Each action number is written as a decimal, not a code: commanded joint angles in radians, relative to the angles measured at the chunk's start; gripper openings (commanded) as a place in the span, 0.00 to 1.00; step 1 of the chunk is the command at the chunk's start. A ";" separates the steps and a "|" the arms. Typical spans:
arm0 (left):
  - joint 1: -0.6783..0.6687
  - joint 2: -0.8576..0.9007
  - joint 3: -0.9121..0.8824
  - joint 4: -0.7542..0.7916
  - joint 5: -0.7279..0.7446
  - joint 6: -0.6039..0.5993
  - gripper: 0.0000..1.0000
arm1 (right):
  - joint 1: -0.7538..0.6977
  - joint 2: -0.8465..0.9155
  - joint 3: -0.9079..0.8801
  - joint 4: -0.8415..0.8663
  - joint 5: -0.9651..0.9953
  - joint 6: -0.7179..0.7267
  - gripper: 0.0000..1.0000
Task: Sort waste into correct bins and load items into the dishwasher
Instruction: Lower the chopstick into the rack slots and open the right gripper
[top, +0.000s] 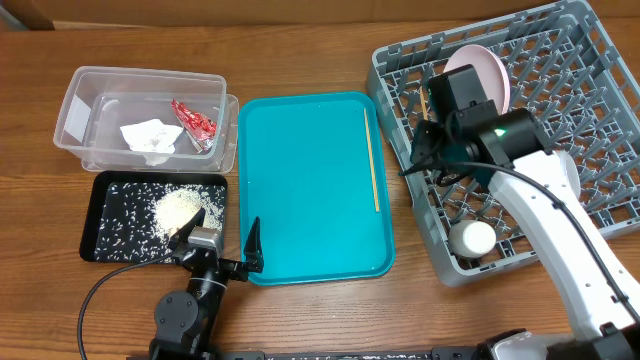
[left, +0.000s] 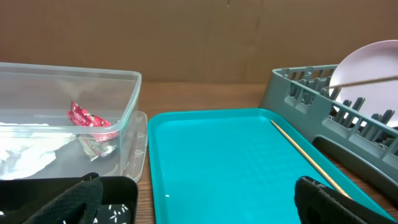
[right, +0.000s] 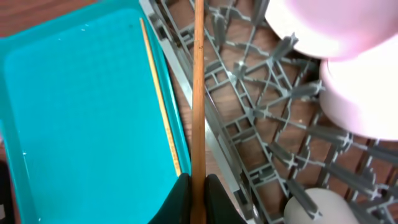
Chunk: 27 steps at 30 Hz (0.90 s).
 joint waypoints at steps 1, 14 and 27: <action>0.005 -0.011 -0.003 -0.002 0.008 0.000 1.00 | 0.003 -0.041 0.031 0.006 -0.014 -0.066 0.04; 0.005 -0.011 -0.003 -0.002 0.008 0.000 1.00 | 0.004 -0.042 0.021 -0.039 -0.048 -0.238 0.04; 0.005 -0.011 -0.003 -0.002 0.008 0.000 1.00 | 0.003 -0.041 0.020 -0.033 0.005 -0.264 0.04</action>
